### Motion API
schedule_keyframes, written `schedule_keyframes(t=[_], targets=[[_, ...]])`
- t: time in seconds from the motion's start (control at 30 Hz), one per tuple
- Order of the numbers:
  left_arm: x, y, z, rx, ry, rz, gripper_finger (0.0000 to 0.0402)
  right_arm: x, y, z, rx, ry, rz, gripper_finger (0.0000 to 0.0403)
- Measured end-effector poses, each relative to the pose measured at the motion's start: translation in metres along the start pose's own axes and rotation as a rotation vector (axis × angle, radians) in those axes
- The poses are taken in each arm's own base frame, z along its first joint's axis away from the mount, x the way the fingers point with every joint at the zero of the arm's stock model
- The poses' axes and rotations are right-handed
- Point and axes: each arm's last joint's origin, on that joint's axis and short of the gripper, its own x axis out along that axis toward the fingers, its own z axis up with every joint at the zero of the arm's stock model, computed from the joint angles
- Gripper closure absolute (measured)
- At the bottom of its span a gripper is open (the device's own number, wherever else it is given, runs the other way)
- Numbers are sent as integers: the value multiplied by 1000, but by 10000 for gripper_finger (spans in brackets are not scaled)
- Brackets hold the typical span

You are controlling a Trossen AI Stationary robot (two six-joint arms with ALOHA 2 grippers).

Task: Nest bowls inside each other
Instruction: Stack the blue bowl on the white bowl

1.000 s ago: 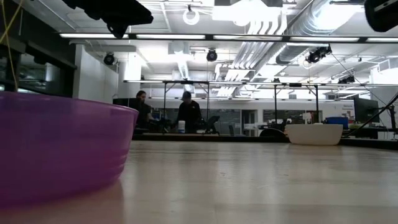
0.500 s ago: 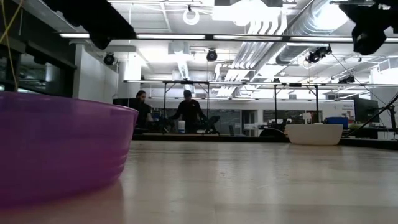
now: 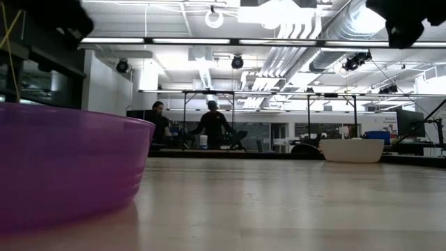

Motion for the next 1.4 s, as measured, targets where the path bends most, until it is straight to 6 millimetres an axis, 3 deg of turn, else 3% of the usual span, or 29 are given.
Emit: schedule_keyframes(t=[0.23, 0.43, 0.67, 1.03, 1.4], targets=[[-13, -9, -19, -1, 101, 15, 348, 38, 14, 12, -27, 111, 61, 267], [-37, -9, -17, 10, 278, 145, 348, 71, 22, 15, -32, 204, 124, 267], [-51, -13, -22, 63, 482, 72, 348, 96, 27, 16, 52, 272, 222, 267], [-66, -7, -42, 284, 638, 100, 348, 109, 29, 24, 166, 276, 249, 267], [-60, 16, -80, 412, 743, 169, 348, 110, 30, 27, 215, 245, 246, 267]])
